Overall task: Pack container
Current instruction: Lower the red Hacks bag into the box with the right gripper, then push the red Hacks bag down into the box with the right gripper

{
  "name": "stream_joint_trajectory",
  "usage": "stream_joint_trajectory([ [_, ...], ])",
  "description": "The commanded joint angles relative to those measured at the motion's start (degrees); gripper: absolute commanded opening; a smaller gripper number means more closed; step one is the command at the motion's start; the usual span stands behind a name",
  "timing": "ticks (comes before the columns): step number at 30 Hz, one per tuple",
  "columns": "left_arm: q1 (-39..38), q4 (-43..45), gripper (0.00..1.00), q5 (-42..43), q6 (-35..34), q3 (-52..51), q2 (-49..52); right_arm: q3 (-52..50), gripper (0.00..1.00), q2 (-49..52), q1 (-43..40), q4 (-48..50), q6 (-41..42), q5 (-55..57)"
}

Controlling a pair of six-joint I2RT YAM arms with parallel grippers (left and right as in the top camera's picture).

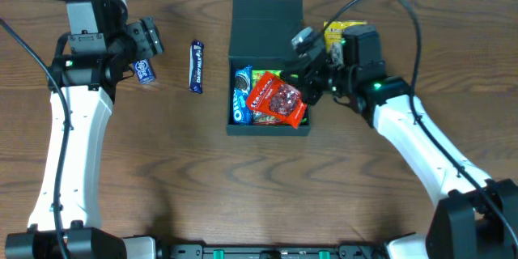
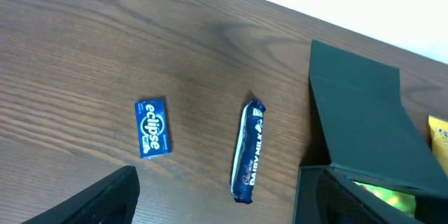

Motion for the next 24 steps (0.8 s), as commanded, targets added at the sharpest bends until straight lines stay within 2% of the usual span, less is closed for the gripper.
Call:
stream_joint_trajectory([
  [1, 0.4, 0.0, 0.82, -0.3, 1.5, 1.1, -0.7, 2.1, 0.01, -0.9, 2.1, -4.3, -2.6, 10.8],
  [2, 0.4, 0.0, 0.82, -0.3, 1.5, 1.1, -0.7, 2.8, 0.05, -0.9, 2.6, -6.3, -3.1, 13.5],
  [4, 0.4, 0.0, 0.83, -0.2, 1.5, 1.1, -0.7, 4.5, 0.3, -0.9, 3.7, -9.9, -3.9, 17.9],
  [7, 0.4, 0.0, 0.84, -0.2, 1.5, 1.1, -0.7, 8.5, 0.5, -0.9, 5.5, -15.6, -4.4, 23.1],
  [12, 0.4, 0.0, 0.84, -0.2, 1.5, 1.1, -0.7, 13.7, 0.53, -0.9, 7.3, -23.9, -4.3, 24.6],
  [15, 0.4, 0.0, 0.84, -0.2, 1.5, 1.1, -0.7, 13.9, 0.56, -0.9, 8.1, -26.7, -7.1, 24.8],
  [19, 0.4, 0.0, 0.84, -0.2, 1.5, 1.1, -0.7, 13.9, 0.63, 0.7, 8.2, -28.0, -13.0, 24.9],
  [24, 0.4, -0.4, 0.84, -0.2, 1.5, 1.1, -0.7, 13.9, 0.7, 4.7, 8.2, -27.6, -17.6, 30.2],
])
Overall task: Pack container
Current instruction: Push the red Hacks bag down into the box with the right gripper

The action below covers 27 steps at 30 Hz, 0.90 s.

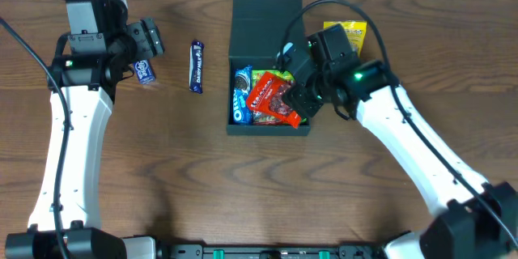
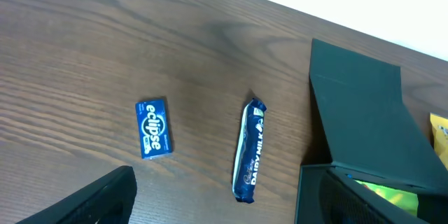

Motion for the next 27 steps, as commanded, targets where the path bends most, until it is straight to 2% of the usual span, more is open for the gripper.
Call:
stream_joint_trajectory([
  [1, 0.3, -0.2, 0.84, -0.2, 1.1, 1.1, -0.7, 0.8, 0.7, 3.7, 0.5, 0.4, -6.2, 3.3],
  [9, 0.3, -0.5, 0.84, -0.2, 1.1, 1.1, -0.7, 0.8, 0.67, 10.8, 0.4, 4.7, -8.7, 3.5],
  [12, 0.3, -0.5, 0.84, -0.2, 1.1, 1.1, -0.7, 0.8, 0.63, 12.3, 0.4, 5.0, -10.0, 3.5],
  [13, 0.3, -0.5, 0.84, -0.2, 1.1, 1.1, -0.7, 0.8, 0.59, 12.5, 0.4, 5.1, -10.2, 3.5],
  [17, 0.3, -0.5, 0.85, -0.2, 1.1, 1.1, -0.7, 0.8, 0.34, 13.3, -0.2, 6.0, -10.2, 3.5],
  [20, 0.3, -0.4, 0.85, -0.2, 1.1, 1.1, -0.7, 0.8, 0.05, 13.3, -0.6, 6.8, -10.2, 3.5],
  [21, 0.3, -0.4, 0.84, -0.2, 1.1, 1.1, -0.7, 0.8, 0.01, 13.3, -0.6, 7.0, -10.2, 3.5],
  [27, 0.3, -0.4, 0.85, -0.2, 1.3, 1.1, -0.7, 0.8, 0.01, 13.3, -1.3, 10.0, -11.3, 3.9],
])
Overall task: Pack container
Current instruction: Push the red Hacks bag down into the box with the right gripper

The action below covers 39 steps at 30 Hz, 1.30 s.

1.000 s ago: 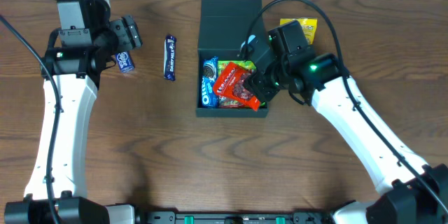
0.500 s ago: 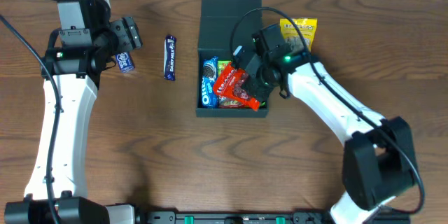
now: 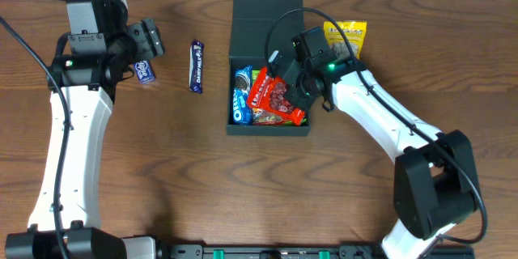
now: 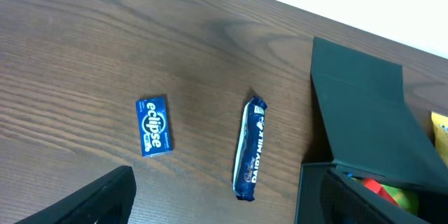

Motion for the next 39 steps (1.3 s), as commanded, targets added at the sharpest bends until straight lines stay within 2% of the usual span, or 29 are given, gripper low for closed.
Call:
stream_joint_trajectory([
  [1, 0.3, -0.1, 0.85, -0.2, 1.3, 1.1, -0.7, 0.8, 0.01, 0.8, -0.5, 2.3, -2.9, 0.2],
  [7, 0.3, -0.1, 0.84, -0.2, 1.2, 1.1, -0.7, 0.8, 0.01, 0.8, -0.7, 7.8, -10.6, 0.1],
  [13, 0.3, -0.2, 0.84, -0.2, 1.2, 1.1, -0.7, 0.8, 0.01, 0.7, -2.1, 12.2, -10.6, 0.2],
  [21, 0.3, -0.2, 0.85, -0.2, 1.2, 1.1, -0.7, 0.9, 0.01, -2.4, -1.7, 12.9, -10.5, -0.8],
  [26, 0.3, -0.1, 0.84, -0.2, 1.2, 1.1, -0.7, 0.9, 0.01, -6.5, -1.7, 16.1, -8.4, -8.5],
  [32, 0.3, -0.1, 0.84, -0.2, 1.2, 1.1, -0.7, 0.9, 0.01, -5.9, -1.8, 16.2, -5.2, -16.7],
  [39, 0.3, -0.2, 0.84, -0.2, 1.2, 1.1, -0.7, 0.9, 0.01, -5.3, -2.0, 18.1, -4.3, -16.5],
])
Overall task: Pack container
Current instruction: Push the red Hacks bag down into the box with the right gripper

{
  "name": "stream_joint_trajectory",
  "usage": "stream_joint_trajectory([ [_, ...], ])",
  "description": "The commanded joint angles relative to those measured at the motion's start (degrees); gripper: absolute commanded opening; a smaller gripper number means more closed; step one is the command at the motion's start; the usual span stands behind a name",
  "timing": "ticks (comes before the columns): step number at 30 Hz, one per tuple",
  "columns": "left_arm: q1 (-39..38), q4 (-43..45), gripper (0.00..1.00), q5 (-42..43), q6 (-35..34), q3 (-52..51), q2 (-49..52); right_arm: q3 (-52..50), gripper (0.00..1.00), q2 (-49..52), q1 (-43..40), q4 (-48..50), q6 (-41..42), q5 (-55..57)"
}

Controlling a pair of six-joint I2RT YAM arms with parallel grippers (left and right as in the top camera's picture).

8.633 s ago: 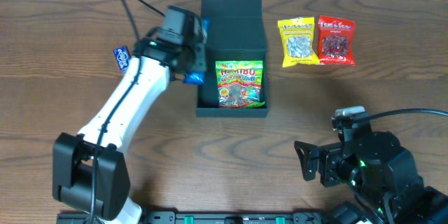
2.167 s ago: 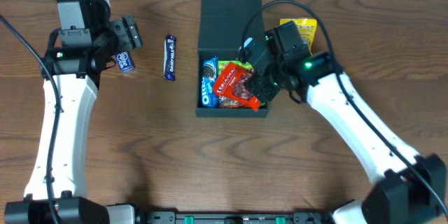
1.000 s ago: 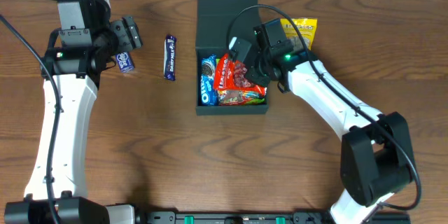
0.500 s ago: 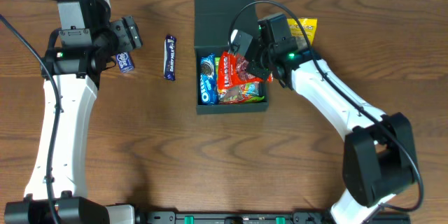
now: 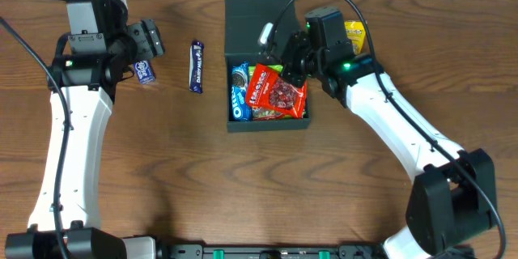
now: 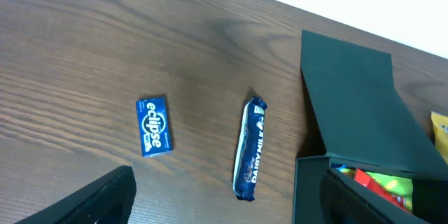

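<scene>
The black box (image 5: 267, 123) stands mid-table with its lid (image 5: 259, 16) folded back. Inside lie a red snack packet (image 5: 277, 93), a blue Oreo pack (image 5: 239, 93) and a green packet (image 5: 272, 68). My right gripper (image 5: 288, 53) hovers over the box's rear edge, just above the red packet; its jaws are hidden from this angle. A Dairy Milk bar (image 6: 250, 150) and a blue Eclipse gum pack (image 6: 153, 126) lie on the table left of the box. My left gripper (image 6: 224, 206) is wide open above them, holding nothing.
A yellow packet (image 5: 354, 34) lies behind the right arm, right of the lid. The table's far edge runs just behind the lid. Brown wood table (image 5: 162, 178) spreads in front of the box.
The right gripper has moved from over the red packet's middle to the box's rear edge. The box and lid sit slightly further left. The red packet lies flatter inside. The left arm is unchanged.
The right gripper was first at the box's right rear corner, with the red packet sticking out over the front right rim. It then stood over the packet, which sat further in each time. Now the packet lies inside and the box has shifted left.
</scene>
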Motion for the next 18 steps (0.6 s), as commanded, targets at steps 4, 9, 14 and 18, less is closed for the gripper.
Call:
stream_joint_trajectory([
  [4, 0.3, -0.2, 0.85, -0.2, 1.2, 1.1, -0.7, 0.9, 0.01, 0.2, -0.6, -0.7, 4.6, -1.6],
  [9, 0.3, -0.2, 0.85, -0.2, 1.2, 1.1, -0.7, 0.9, 0.01, 0.2, -0.5, -9.0, 8.8, 4.1],
  [14, 0.3, -0.4, 0.85, -0.2, 1.2, 1.1, -0.7, 0.9, 0.01, 0.4, -0.4, -15.5, 10.5, 7.8],
  [18, 0.3, -0.8, 0.85, -0.2, 1.2, 1.1, -0.7, 0.9, 0.01, 1.6, -0.4, -17.4, 10.8, 9.0],
])
